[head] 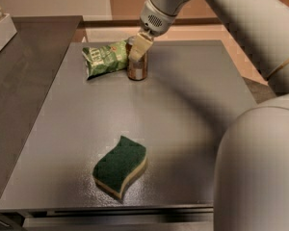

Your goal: Move orange can near green jalapeno chip bag

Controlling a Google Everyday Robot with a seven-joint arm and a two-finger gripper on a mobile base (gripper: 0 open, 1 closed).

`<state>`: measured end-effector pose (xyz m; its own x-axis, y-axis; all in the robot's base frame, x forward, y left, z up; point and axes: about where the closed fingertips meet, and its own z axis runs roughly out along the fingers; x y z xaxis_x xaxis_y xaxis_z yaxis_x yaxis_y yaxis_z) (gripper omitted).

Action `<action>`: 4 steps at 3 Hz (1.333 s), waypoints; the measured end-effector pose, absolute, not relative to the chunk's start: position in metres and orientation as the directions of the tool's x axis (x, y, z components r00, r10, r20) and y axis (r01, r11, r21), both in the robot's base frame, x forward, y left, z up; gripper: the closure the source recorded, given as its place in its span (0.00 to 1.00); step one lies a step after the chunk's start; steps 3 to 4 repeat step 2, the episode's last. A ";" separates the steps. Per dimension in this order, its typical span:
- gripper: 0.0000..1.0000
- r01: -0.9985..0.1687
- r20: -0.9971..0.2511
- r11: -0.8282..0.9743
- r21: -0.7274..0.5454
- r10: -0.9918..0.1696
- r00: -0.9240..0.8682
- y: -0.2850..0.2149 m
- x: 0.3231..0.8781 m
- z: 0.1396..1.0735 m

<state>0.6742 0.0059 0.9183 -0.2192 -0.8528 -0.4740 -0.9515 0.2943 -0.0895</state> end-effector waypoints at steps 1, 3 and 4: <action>0.00 -0.952 -0.474 0.292 -0.087 -0.853 -0.219 0.008 0.675 0.916; 0.00 -0.952 -0.474 0.292 -0.087 -0.853 -0.219 0.008 0.675 0.916; 0.00 -0.952 -0.474 0.292 -0.087 -0.853 -0.219 0.008 0.675 0.916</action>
Offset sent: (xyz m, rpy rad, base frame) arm 0.0005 0.0015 -0.0019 0.0001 0.0019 0.0017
